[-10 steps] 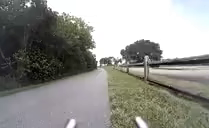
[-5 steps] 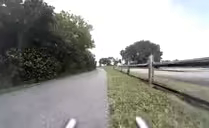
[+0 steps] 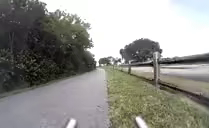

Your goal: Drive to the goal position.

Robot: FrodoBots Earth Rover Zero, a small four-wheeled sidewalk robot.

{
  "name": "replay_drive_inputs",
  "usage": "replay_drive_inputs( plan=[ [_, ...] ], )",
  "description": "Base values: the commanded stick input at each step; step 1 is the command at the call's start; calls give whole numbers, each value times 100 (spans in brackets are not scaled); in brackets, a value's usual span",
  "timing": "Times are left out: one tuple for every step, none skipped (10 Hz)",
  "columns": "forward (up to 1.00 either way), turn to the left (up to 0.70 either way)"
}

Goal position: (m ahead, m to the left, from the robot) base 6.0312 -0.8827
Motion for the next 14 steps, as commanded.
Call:
replay_drive_inputs(
  plan=[
    [70, 0],
    [70, 0],
    [70, 0],
    [70, 0],
    [70, 0],
    [70, 1],
    [70, 14],
    [70, 14],
    [70, 14],
    [70, 14],
    [70, 14],
    [70, 14],
    [70, 5],
    [70, 0]
  ],
)
